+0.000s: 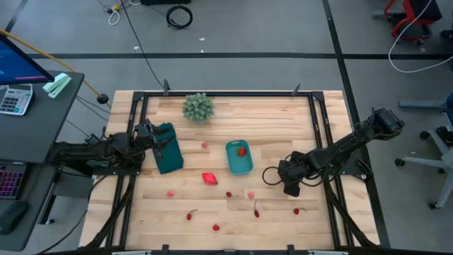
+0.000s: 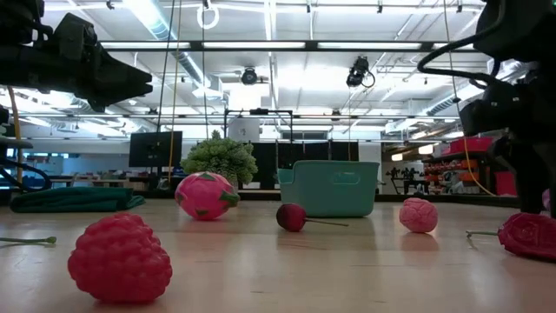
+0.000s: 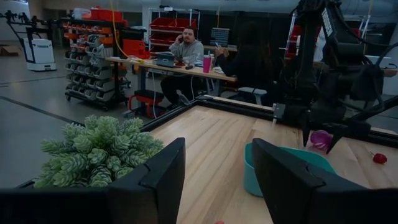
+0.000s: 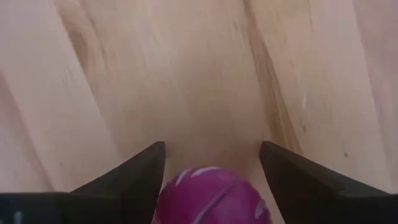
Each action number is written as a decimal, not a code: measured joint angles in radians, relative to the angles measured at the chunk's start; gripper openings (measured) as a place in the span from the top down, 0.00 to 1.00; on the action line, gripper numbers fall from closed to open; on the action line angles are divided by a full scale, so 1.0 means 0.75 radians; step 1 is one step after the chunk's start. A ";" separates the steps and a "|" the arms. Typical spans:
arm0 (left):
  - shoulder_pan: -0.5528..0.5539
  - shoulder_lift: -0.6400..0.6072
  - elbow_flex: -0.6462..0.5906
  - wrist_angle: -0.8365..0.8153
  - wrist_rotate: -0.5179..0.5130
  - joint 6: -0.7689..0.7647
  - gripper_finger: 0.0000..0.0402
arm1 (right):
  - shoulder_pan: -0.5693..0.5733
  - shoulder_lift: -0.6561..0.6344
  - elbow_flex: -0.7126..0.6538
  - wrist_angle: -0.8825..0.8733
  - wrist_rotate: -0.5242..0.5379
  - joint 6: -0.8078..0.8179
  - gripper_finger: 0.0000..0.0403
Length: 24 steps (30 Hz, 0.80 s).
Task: Pick and placing Produce into tupperware
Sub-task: Put the purple onion into the blue bin
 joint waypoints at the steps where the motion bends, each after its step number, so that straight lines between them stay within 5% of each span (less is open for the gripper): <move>1: 0.000 0.000 0.000 0.000 0.000 0.000 0.53 | 0.000 -0.006 -0.001 -0.003 0.013 -0.037 0.32; 6: 0.000 0.000 0.000 0.000 0.000 0.000 0.51 | -0.002 -0.075 -0.002 -0.020 0.071 -0.069 0.32; 24: 0.000 0.000 0.000 -0.001 0.000 0.001 0.51 | 0.000 -0.216 -0.002 -0.377 -0.131 0.179 0.31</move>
